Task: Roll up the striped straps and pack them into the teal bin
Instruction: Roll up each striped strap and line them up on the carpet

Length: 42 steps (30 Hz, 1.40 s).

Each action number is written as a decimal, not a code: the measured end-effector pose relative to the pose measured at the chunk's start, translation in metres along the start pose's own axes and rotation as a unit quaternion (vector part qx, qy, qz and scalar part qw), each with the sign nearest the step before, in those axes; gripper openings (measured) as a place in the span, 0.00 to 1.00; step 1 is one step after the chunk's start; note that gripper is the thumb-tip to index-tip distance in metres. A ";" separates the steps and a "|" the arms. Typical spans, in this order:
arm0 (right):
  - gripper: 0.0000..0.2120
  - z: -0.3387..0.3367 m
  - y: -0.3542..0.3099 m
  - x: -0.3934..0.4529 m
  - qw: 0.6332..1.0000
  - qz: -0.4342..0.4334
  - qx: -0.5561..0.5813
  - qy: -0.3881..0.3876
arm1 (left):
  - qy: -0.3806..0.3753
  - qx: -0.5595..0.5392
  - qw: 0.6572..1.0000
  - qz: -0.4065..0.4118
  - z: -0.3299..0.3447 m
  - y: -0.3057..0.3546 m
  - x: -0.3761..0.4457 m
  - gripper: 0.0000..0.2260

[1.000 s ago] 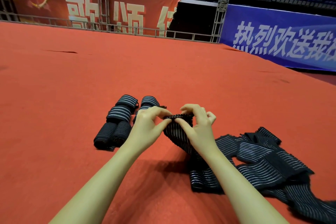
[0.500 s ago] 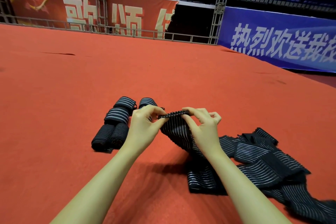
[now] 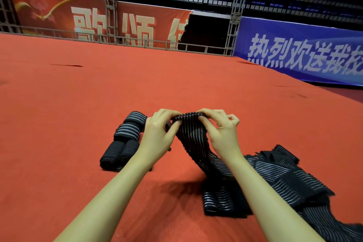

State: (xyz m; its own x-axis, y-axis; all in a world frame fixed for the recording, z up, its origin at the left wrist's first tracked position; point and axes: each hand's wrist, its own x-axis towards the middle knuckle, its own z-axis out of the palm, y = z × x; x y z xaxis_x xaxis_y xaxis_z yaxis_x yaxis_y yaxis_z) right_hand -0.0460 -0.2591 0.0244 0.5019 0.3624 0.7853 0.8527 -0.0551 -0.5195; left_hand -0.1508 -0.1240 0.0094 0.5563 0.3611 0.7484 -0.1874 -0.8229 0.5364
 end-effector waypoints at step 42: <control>0.11 -0.057 -0.067 0.108 0.979 -0.004 0.199 0.039 | 0.013 -0.090 0.990 0.107 -0.056 0.091 0.131 0.07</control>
State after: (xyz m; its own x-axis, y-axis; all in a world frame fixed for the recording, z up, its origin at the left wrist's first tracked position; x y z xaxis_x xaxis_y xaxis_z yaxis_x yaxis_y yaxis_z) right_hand -0.0406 -0.2696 0.1632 0.5187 0.2884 0.8048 0.7397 0.3206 -0.5917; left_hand -0.1401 -0.1271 0.1778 0.4677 0.2009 0.8608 -0.4402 -0.7915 0.4240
